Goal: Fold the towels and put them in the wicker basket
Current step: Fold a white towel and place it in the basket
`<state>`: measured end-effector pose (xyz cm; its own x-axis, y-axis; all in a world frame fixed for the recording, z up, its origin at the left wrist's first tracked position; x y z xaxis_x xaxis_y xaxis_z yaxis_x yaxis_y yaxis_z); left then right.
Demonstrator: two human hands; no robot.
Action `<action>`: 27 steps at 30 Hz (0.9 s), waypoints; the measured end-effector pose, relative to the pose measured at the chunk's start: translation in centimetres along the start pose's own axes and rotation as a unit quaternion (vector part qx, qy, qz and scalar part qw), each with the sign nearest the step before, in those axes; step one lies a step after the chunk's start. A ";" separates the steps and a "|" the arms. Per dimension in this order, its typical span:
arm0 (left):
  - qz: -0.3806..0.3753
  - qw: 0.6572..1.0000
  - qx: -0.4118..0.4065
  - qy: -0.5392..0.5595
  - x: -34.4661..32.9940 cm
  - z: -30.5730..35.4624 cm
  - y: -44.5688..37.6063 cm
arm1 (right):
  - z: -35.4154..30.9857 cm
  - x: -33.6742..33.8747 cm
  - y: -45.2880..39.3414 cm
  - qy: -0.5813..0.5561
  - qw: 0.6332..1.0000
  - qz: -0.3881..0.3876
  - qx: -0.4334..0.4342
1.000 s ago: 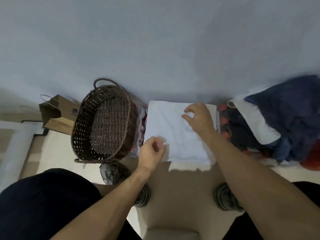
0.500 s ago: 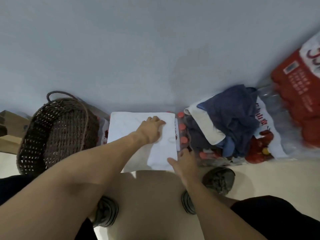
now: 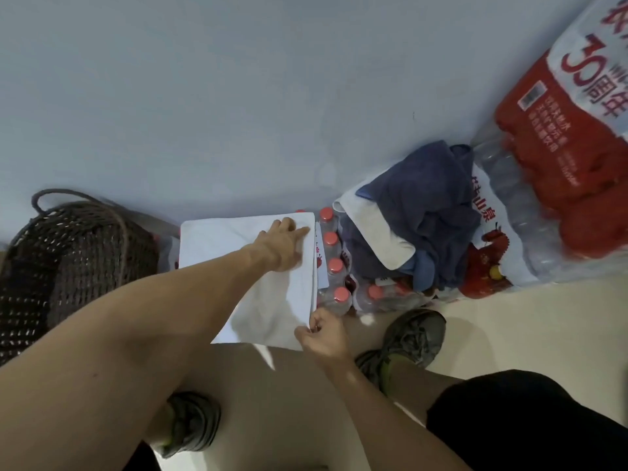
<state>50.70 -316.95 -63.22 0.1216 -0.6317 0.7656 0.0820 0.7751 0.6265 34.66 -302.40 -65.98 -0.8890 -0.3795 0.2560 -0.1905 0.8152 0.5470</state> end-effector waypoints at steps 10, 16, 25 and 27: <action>0.024 0.999 0.009 0.030 -0.3 -0.2 -0.3 | 1.2 3.3 1.5 -0.049 0.959 -0.115 -0.255; 0.010 1.000 -0.012 0.001 -0.3 -0.3 0.6 | 1.7 3.6 1.1 -0.136 0.952 -0.030 -0.272; 0.395 0.805 0.206 0.392 -10.7 -6.7 15.3 | 0.8 2.3 0.7 -0.209 0.946 -0.094 -0.228; 0.375 0.701 0.304 0.525 -13.7 -7.3 17.4 | 0.6 2.0 0.8 -0.173 0.954 -0.099 -0.222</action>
<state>57.69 -294.71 -63.87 0.5924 0.5556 0.5834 -0.7922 0.5336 0.2962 32.49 -302.26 -65.55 -0.9527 -0.2777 -0.1237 -0.2421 0.4469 0.8612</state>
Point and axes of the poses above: each hand's wrist, its own y-axis away from the middle knuckle, its own x-axis out of the back of the hand, z = x × y, the point moved 1 cm from there along -y, towards the middle knuckle, and after that the axes turned 6 degrees about -z, right-handed, at the moved point
